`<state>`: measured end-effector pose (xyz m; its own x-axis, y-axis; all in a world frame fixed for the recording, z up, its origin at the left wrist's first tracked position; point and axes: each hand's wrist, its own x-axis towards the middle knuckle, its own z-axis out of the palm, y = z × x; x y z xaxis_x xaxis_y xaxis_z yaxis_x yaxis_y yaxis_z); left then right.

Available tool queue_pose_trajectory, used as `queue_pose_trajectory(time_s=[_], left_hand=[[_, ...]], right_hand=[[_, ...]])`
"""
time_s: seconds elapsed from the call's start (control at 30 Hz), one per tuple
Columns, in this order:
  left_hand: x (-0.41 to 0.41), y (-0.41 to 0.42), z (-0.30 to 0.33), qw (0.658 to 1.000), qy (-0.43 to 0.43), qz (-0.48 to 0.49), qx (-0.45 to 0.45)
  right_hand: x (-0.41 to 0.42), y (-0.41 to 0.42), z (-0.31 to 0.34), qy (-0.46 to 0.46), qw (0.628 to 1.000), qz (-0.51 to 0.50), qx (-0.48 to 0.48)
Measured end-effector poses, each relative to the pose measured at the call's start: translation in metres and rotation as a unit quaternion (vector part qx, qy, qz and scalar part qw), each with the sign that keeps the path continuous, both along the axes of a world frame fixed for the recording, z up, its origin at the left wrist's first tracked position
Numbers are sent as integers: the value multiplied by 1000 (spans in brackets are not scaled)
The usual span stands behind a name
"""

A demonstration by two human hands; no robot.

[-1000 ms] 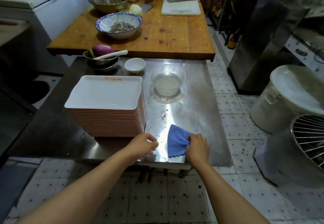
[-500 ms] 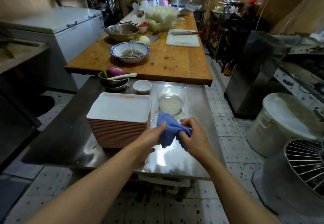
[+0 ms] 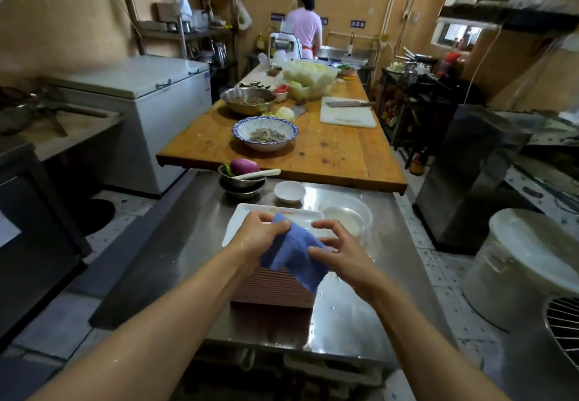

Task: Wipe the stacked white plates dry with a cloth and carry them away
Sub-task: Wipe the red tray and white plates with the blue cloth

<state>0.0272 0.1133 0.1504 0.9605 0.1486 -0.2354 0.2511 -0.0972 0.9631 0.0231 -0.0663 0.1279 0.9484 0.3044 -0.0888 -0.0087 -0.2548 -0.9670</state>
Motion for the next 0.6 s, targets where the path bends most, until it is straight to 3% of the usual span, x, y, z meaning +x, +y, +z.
queue_pose_trajectory(time_s=[0.17, 0.27, 0.33, 0.47, 0.6], left_hand=[[15, 50, -4, 998, -15, -65, 16], [27, 71, -11, 995, -23, -94, 34], [34, 78, -17, 993, -27, -103, 41], [45, 93, -25, 990, -50, -96, 87], [49, 108, -34, 979, -65, -57, 186]], right_hand=[[9, 47, -2, -85, 983, -36, -159], [8, 61, -1, -49, 991, -91, -90], [11, 66, 1, -44, 981, -166, -92], [26, 67, 9, -132, 936, -268, -188], [38, 61, 6, -292, 846, -272, -352]])
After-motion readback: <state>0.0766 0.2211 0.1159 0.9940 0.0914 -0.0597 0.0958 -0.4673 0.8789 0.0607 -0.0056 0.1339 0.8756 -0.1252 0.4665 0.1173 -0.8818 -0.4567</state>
